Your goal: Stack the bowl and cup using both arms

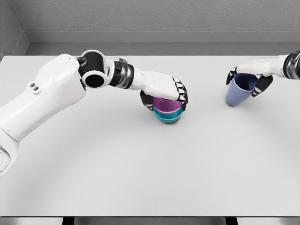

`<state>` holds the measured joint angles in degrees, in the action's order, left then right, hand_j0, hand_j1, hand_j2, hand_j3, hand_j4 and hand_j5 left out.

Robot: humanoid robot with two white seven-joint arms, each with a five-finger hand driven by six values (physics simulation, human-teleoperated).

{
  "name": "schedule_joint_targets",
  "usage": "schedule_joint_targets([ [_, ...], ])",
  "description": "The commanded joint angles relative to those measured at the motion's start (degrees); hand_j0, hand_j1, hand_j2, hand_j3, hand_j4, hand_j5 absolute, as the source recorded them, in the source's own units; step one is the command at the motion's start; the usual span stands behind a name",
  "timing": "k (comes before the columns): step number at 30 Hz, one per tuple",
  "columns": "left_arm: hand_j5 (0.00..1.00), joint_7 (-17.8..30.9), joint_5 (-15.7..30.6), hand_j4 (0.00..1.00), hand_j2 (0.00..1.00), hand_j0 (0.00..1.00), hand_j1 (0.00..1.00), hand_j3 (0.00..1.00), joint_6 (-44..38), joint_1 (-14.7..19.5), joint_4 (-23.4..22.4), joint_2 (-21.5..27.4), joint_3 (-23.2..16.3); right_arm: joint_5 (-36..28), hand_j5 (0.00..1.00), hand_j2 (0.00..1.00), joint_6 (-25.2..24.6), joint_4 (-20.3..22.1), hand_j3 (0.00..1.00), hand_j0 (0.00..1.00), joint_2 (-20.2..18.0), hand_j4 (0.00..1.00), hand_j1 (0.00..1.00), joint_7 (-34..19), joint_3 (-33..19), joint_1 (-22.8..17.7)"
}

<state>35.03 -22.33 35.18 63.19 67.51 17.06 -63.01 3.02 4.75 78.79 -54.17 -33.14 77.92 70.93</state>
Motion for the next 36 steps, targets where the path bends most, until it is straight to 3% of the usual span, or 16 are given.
schedule_joint_targets([
  [1,0.71,-0.03,0.27,0.71,0.71,0.71,0.71,0.71,-0.18,0.00,-0.01,-0.27,0.08,-0.04,0.70,0.70,-0.01,0.14,0.70,0.70,-0.06,0.70,0.70,0.00,-0.05,0.09],
  [16,0.74,-0.03,-0.43,0.74,0.74,0.74,0.74,0.74,-0.18,-0.44,-2.21,-0.53,0.17,-0.04,0.70,0.70,1.13,0.40,0.70,0.70,-0.15,0.70,0.70,0.00,-0.05,1.93],
  [17,0.77,-0.03,-0.43,0.77,0.77,0.77,0.77,0.77,-0.18,-0.62,-2.21,-0.53,0.17,-0.04,0.70,0.70,1.31,0.40,0.70,0.70,-0.15,0.70,0.70,0.00,-0.05,2.02],
  [20,1.00,-0.03,-1.22,1.00,1.00,1.00,1.00,1.00,-0.18,-0.70,-2.12,-0.53,0.25,-0.04,0.70,0.70,1.40,0.49,0.70,0.70,-0.06,0.70,0.70,0.00,-0.05,2.02],
  [30,1.00,-0.03,-1.14,1.00,1.00,1.00,1.00,1.00,-0.18,-0.62,-1.77,-0.97,0.52,-0.04,0.70,0.70,1.40,2.24,0.70,0.70,0.03,0.70,0.70,0.00,-0.05,2.81],
  [36,1.00,-0.03,-0.87,1.00,1.00,1.00,1.00,1.00,-0.18,-0.97,-0.63,-0.53,3.51,-0.04,0.70,0.70,1.40,2.51,0.70,0.70,0.11,0.70,0.70,0.09,-0.14,2.99],
])
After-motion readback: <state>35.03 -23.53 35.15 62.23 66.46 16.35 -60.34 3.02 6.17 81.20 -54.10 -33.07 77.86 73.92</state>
